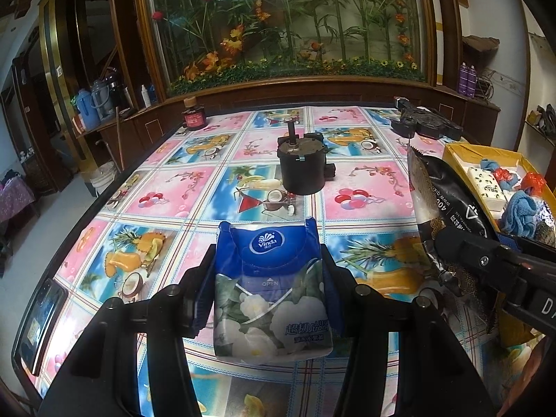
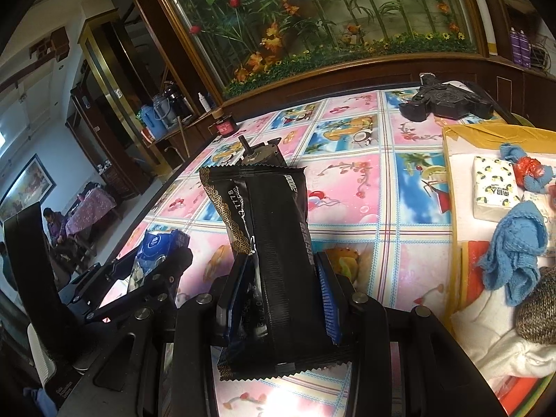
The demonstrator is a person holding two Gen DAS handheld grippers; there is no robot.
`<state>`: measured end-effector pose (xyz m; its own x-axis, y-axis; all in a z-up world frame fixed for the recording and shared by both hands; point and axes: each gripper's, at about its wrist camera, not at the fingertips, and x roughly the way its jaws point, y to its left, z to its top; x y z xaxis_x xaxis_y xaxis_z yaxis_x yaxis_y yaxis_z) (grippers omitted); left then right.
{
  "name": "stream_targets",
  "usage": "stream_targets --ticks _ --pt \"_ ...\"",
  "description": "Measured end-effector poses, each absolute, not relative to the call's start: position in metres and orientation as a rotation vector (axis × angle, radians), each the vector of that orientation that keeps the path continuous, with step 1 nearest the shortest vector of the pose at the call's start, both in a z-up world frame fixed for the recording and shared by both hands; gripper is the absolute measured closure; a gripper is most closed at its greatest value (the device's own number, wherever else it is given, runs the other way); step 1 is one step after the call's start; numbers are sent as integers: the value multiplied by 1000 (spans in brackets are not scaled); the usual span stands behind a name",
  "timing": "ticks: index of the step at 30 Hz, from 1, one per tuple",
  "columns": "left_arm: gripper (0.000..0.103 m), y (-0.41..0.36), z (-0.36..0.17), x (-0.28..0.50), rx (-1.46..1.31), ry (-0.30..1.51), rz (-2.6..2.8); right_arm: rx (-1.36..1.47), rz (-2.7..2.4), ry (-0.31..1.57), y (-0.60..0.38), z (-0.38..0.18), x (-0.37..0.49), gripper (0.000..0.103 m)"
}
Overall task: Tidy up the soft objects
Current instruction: 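Carry blue tissue pack in left tool while right tool carries black pack toward box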
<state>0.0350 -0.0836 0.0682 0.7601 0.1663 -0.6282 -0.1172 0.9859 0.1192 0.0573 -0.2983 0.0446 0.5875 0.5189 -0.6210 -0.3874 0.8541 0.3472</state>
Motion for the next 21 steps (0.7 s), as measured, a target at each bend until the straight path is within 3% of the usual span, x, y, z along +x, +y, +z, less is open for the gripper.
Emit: stream_targets --ticks 21 --pt "52 -115 74 31 140 670 139 253 531 734 -340 46 44 66"
